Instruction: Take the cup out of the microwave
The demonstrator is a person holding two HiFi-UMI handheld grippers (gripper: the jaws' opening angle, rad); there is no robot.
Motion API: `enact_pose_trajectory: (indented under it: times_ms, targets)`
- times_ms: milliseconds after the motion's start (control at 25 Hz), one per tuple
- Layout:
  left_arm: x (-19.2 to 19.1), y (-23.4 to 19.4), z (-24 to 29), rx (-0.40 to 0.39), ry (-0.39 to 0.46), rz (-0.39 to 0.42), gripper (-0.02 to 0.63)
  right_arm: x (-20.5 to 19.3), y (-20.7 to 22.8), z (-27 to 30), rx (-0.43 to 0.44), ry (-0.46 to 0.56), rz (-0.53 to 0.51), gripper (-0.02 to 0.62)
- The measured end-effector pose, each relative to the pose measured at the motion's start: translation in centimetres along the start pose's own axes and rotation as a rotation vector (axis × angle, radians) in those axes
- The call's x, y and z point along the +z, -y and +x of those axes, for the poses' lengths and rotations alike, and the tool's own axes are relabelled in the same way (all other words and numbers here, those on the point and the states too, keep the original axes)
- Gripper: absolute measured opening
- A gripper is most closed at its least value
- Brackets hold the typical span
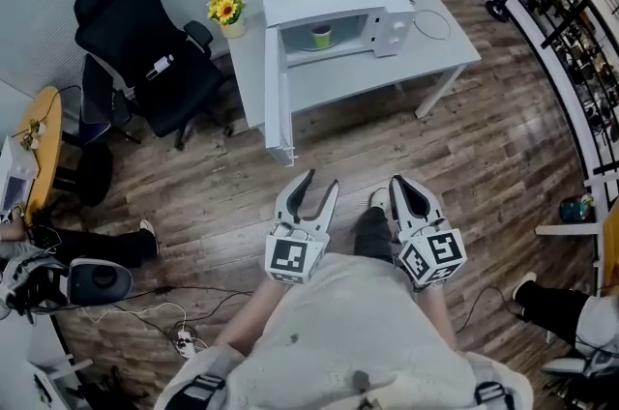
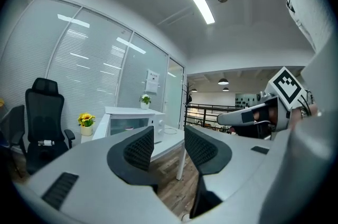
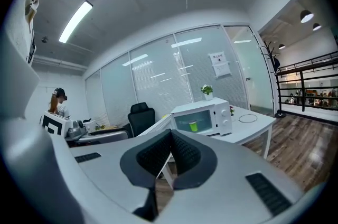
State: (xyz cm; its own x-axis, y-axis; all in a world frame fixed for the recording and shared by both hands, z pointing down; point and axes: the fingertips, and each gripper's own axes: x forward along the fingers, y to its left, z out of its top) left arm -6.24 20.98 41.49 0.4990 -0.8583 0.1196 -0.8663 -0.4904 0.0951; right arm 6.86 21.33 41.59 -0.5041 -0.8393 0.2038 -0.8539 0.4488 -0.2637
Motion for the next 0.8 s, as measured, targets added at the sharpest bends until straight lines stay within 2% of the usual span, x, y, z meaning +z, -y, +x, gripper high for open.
enact_pose_trajectory:
  times_ms: [440,800]
  targets:
    - [0.1,0.2,10.4,0.035,-0.022,-0.014,0.187,3.4,9.1,6.6,0.060,-0.024,-0.004,0.008]
    - [1.5,-0.6,17.4,0.114,-0.032,-0.026,0.187,6.3,14.2,11.5,0.145,-0.055,-0.027,0.009]
